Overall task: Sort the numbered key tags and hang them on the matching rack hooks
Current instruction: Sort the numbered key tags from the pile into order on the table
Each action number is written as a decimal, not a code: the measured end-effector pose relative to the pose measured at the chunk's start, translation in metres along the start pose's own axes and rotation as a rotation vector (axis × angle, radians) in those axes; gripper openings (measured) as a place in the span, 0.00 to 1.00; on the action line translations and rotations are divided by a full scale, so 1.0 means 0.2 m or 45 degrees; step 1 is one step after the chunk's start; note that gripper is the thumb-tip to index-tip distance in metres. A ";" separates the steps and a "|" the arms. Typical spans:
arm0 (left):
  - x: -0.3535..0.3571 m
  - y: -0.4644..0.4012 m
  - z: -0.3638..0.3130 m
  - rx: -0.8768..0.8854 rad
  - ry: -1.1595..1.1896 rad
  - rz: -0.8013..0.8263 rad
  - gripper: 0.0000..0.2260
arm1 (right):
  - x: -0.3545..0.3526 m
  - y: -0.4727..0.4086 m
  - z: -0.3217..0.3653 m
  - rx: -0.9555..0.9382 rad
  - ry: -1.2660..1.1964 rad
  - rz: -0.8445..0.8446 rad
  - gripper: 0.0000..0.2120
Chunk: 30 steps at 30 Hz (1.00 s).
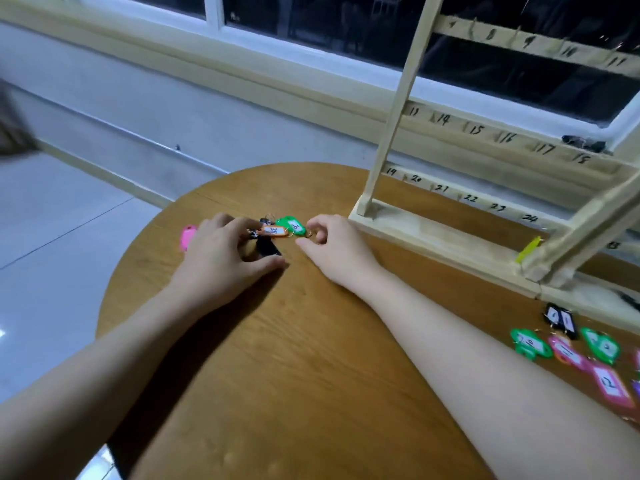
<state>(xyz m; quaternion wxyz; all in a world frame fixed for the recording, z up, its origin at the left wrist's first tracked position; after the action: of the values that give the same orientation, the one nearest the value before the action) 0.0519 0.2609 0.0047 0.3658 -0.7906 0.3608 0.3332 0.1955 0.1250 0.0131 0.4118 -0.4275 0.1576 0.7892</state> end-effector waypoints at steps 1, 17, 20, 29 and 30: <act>0.01 -0.01 0.01 0.017 -0.004 0.003 0.28 | 0.01 -0.02 0.01 0.015 0.052 -0.039 0.14; 0.00 0.08 -0.08 0.275 0.096 -0.004 0.12 | -0.27 0.20 -0.09 0.130 0.003 0.108 0.02; -0.01 0.14 -0.13 0.320 0.146 0.012 0.11 | -0.39 0.35 -0.14 0.230 -0.146 0.115 0.02; 0.10 0.08 -0.26 -0.028 -0.112 0.046 0.17 | -0.74 0.89 -0.29 0.418 -0.612 0.126 0.04; 0.11 0.08 -0.30 -0.014 -0.099 0.035 0.12 | -0.77 0.94 -0.31 0.422 -0.621 0.105 0.04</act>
<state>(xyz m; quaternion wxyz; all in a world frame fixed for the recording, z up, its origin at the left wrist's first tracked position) 0.0668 0.1965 0.0125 0.3706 -0.7740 0.3555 0.3705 0.1278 -0.1062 0.0814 0.4692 -0.1453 0.1979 0.8483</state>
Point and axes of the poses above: each hand's wrist, its own y-axis away from the middle knuckle, its own x-axis out of the palm, z = x × y, the point moved 2 cm from there along -y, towards the middle knuckle, and after that the axes turned 5 degrees about x, right-handed, at the moved point
